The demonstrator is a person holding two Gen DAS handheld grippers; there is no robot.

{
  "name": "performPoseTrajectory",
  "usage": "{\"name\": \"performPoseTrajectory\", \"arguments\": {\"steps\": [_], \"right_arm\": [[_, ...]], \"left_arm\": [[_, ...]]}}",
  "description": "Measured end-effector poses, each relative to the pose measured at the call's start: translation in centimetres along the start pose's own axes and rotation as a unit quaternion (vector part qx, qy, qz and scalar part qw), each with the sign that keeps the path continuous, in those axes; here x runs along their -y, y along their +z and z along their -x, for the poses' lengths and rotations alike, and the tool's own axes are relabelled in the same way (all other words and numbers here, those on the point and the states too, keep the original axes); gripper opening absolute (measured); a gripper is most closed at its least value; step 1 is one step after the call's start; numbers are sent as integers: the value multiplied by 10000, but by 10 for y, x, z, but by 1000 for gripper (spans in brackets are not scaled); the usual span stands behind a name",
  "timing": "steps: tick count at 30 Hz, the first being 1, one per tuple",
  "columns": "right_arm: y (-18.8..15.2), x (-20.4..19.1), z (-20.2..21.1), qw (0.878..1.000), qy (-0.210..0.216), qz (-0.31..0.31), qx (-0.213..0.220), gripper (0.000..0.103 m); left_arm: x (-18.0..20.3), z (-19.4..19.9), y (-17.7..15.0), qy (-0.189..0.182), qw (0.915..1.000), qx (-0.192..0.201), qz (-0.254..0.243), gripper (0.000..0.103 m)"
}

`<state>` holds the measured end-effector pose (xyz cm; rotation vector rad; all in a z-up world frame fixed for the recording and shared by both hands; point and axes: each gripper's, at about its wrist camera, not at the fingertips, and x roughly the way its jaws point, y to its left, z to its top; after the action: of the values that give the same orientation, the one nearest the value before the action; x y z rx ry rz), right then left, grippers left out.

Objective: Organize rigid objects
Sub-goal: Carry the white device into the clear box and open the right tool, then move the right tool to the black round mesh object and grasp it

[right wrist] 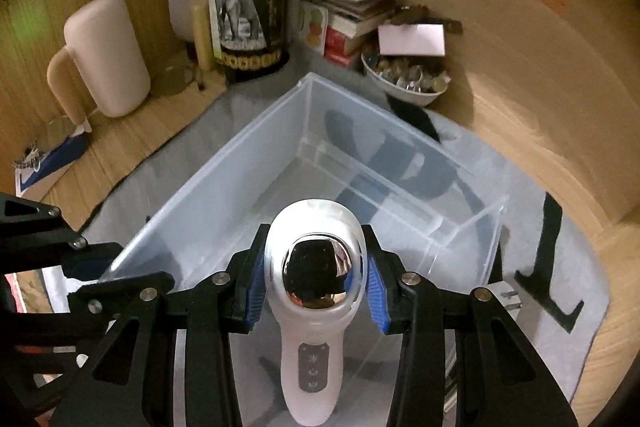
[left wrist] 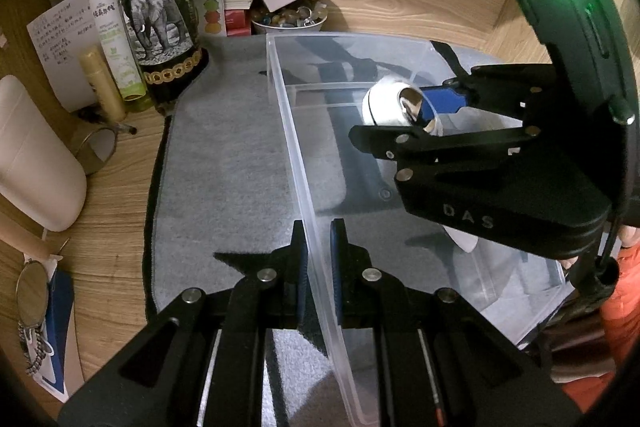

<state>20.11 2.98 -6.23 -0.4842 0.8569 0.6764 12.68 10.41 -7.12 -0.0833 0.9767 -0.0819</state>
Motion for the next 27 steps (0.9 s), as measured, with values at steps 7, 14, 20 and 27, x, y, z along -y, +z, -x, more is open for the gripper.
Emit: {"name": "performPoseTrajectory", "arguments": {"steps": [7,14,20,27], "right_arm": [[-1,1,3,10000,73,-44,16,39],[-6,9,21,9992,104,-189,322,48],[-16,17,46,9971,-73,-234,715,62],[-42,38,78,9927,-238,-568,1033,63]], "left_arm": [[0,-1,0,8,10000,-2,2,11],[2,0,0,8,10000,5,73,10],[2,0,0,42,9999,40,150,10],[5,-1,0,167,9998,62,87,10]]}}
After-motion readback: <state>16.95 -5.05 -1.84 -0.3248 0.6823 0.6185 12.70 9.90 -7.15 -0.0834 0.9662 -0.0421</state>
